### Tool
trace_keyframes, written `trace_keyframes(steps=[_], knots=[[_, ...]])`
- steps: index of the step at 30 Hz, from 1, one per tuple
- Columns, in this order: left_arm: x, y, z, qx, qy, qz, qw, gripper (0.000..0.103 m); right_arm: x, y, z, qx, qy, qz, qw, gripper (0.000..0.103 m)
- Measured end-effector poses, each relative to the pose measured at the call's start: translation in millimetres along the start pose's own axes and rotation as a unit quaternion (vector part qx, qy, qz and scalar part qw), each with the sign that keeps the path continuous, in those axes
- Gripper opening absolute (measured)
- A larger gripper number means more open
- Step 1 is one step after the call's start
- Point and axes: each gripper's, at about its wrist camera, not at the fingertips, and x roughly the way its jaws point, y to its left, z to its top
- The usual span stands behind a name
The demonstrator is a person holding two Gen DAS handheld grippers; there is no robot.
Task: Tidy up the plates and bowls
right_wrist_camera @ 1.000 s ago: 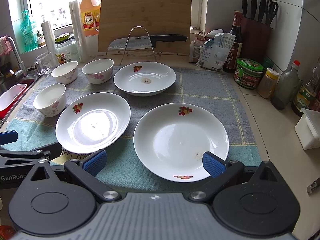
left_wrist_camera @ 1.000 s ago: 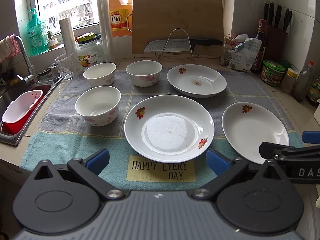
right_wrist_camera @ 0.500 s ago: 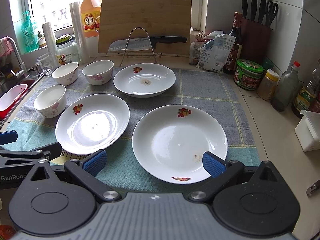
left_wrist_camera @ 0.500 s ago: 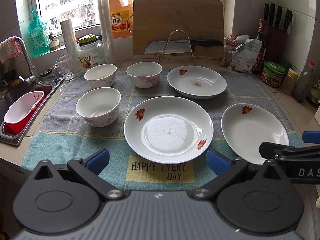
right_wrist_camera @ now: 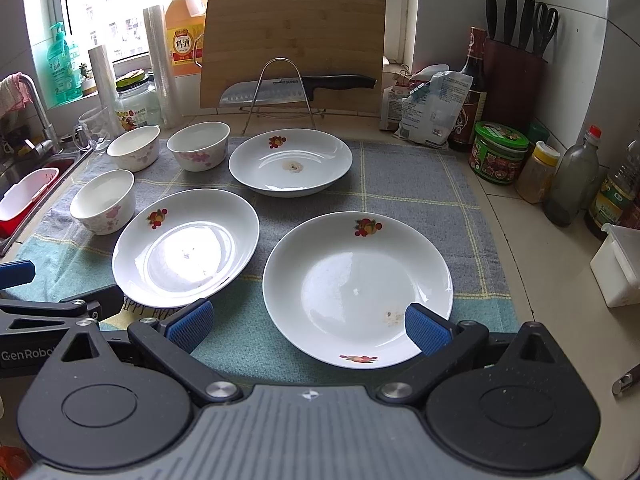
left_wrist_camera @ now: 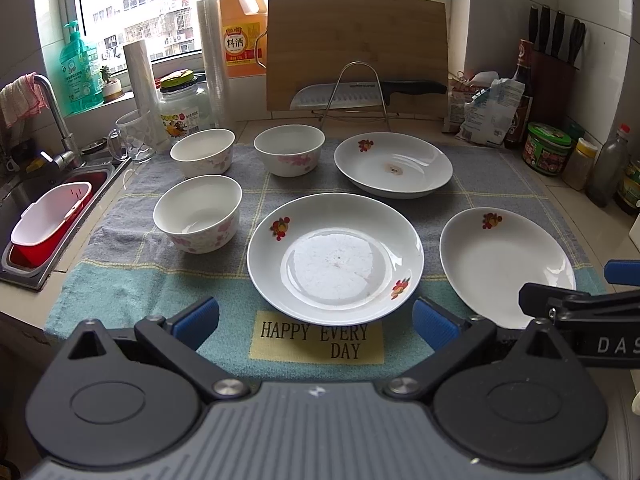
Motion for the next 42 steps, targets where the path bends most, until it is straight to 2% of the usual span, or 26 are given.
trace_keyframes(steps=[18,23,42], knots=[[-12,-18,-2,0.008,-0.008,0.000,0.9999,0.102,-12,-14,-6,-0.004,-0.014,0.008,1.000,0.103],[-11,-21,0,0.010,-0.009,-0.011,0.9999,0.102,-14,-18,-8,-0.005,-0.019,0.010,1.000,0.103],[23,-35,10,0.041,-0.020,-0.113,0.9925,0.102,0,-43,-29,-0.009,-0.049,0.019,0.999,0.103]])
